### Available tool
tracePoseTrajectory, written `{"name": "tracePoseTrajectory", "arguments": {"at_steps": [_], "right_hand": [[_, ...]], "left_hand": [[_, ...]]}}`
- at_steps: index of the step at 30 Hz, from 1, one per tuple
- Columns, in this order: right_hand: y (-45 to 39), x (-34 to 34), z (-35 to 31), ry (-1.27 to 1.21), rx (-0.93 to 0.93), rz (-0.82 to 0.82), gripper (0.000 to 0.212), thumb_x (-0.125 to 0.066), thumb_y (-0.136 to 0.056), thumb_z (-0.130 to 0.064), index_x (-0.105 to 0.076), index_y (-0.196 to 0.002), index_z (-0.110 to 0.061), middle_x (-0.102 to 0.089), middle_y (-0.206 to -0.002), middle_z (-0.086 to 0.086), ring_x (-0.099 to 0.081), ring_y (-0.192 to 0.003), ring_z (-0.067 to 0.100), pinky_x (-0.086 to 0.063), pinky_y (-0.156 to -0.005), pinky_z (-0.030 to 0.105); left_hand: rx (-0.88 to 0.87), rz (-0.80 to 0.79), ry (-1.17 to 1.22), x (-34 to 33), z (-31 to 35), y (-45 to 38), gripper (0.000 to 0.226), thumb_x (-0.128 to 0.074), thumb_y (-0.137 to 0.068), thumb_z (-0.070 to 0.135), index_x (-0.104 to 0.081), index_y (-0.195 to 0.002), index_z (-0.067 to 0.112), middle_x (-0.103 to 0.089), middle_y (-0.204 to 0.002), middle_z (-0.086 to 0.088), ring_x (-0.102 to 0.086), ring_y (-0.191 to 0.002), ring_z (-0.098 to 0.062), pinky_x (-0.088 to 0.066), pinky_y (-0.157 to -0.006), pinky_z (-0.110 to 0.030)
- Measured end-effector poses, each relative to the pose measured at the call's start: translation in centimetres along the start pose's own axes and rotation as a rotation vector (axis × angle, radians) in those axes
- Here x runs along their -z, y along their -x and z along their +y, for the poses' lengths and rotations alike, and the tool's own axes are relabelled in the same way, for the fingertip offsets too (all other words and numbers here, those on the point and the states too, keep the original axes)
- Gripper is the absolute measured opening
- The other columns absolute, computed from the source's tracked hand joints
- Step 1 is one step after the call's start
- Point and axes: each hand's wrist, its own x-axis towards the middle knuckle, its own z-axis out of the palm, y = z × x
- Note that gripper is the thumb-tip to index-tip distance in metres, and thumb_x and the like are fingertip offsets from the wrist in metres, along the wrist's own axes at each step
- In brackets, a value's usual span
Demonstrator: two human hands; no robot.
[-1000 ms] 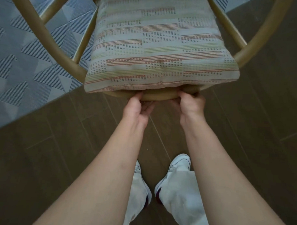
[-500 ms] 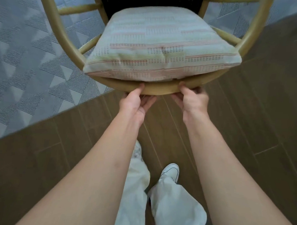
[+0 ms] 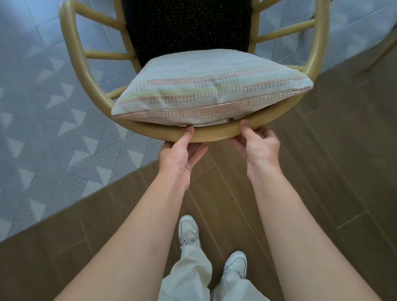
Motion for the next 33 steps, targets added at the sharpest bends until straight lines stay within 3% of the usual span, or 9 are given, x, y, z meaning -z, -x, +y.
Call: {"name": "tracePoseTrajectory", "arguments": {"at_steps": [5, 9, 14, 21, 25, 28, 33], "right_hand": [[-0.8, -3.8, -3.4, 0.008, 0.013, -0.041, 0.021, -0.075, -0.088, -0.01, -0.061, -0.102, -0.004, -0.069, -0.105, 0.01, -0.075, -0.081, 0.015, -0.063, -0.079, 0.042], [-2.0, -5.5, -5.1, 0.039, 0.002, -0.074, 0.018, -0.073, -0.09, -0.013, -0.063, -0.102, -0.004, -0.07, -0.111, 0.015, -0.073, -0.099, 0.029, -0.062, -0.079, 0.041], [-2.7, -7.5, -6.5, 0.128, 0.088, -0.076, 0.025, -0.074, -0.091, -0.025, -0.064, -0.108, -0.009, -0.07, -0.113, 0.008, -0.069, -0.104, 0.019, -0.06, -0.085, 0.032], [-5.2, -12.7, -10.9, 0.147, 0.154, -0.143, 0.026, -0.072, -0.09, -0.032, -0.063, -0.105, -0.013, -0.068, -0.104, -0.001, -0.067, -0.102, 0.012, -0.057, -0.089, 0.026], [-7.4, -17.0, -14.3, 0.151, 0.167, -0.152, 0.028, -0.072, -0.091, -0.033, -0.063, -0.105, -0.01, -0.069, -0.099, -0.002, -0.069, -0.094, 0.011, -0.058, -0.084, 0.024], [-8.6, -19.6, -15.9, 0.171, 0.183, -0.135, 0.024, -0.073, -0.09, -0.035, -0.063, -0.101, -0.016, -0.071, -0.097, -0.004, -0.07, -0.09, 0.011, -0.058, -0.085, 0.027], [-9.6, -22.3, -17.7, 0.109, 0.15, -0.137, 0.038, -0.07, -0.093, -0.03, -0.059, -0.121, -0.008, -0.068, -0.111, -0.003, -0.068, -0.099, 0.009, -0.06, -0.085, 0.026]], "left_hand": [[-0.039, 0.003, -0.042, -3.3, 4.0, -0.7, 0.042, -0.078, -0.088, 0.012, -0.058, -0.124, 0.002, -0.071, -0.117, -0.019, -0.075, -0.095, -0.033, -0.064, -0.068, -0.039], [-0.037, 0.011, -0.047, -5.1, 6.3, -1.0, 0.043, -0.078, -0.088, 0.011, -0.057, -0.124, 0.002, -0.072, -0.114, -0.019, -0.076, -0.09, -0.032, -0.064, -0.07, -0.042], [-0.028, -0.001, -0.024, -6.9, 8.6, -1.6, 0.041, -0.077, -0.088, 0.012, -0.058, -0.123, 0.003, -0.072, -0.115, -0.019, -0.076, -0.094, -0.032, -0.064, -0.076, -0.045], [-0.107, 0.004, -0.012, -11.8, 13.6, -3.3, 0.033, -0.076, -0.09, 0.017, -0.059, -0.116, 0.009, -0.072, -0.117, -0.019, -0.075, -0.095, -0.033, -0.063, -0.069, -0.043], [-0.161, 0.033, 0.009, -16.0, 17.1, -4.8, 0.027, -0.074, -0.091, 0.019, -0.059, -0.112, 0.012, -0.072, -0.117, -0.019, -0.076, -0.093, -0.033, -0.063, -0.066, -0.041], [-0.183, 0.049, 0.024, -18.0, 19.2, -6.0, 0.034, -0.074, -0.092, 0.022, -0.058, -0.12, 0.011, -0.072, -0.116, -0.018, -0.076, -0.092, -0.031, -0.062, -0.066, -0.039], [-0.213, 0.063, 0.018, -20.0, 21.3, -7.6, 0.039, -0.074, -0.092, 0.025, -0.059, -0.125, 0.012, -0.074, -0.112, -0.015, -0.077, -0.089, -0.027, -0.063, -0.067, -0.039]]}}
